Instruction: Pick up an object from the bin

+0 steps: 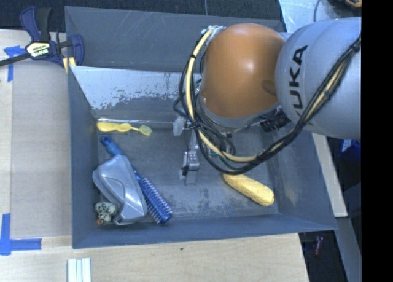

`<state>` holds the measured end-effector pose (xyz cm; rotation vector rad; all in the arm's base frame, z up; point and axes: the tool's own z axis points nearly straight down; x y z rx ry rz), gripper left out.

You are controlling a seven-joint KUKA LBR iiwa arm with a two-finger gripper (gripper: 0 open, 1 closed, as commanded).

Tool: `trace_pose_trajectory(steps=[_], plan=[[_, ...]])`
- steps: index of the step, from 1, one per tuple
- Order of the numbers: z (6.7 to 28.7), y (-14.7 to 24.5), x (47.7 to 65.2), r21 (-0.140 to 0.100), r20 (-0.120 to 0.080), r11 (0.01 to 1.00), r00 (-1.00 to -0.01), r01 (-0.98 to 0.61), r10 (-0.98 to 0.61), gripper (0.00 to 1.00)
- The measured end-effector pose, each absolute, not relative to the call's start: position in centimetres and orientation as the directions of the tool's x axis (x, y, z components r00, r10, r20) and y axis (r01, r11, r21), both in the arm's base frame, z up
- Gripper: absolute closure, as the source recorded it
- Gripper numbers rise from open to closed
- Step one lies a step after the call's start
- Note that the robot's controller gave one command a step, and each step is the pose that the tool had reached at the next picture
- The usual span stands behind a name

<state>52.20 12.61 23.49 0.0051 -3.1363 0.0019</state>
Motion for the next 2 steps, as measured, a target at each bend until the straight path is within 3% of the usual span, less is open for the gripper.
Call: trace_pose_trajectory(steps=[1, 2], plan=[[24.0, 12.5, 52.3, 0.001, -0.003, 1.0, -1.0, 0.0, 0.0, 0.0], [14.7, 13.3, 50.9, 0.002, -0.006, 0.998, -0.998, 0.07, 0.07, 0.0]])
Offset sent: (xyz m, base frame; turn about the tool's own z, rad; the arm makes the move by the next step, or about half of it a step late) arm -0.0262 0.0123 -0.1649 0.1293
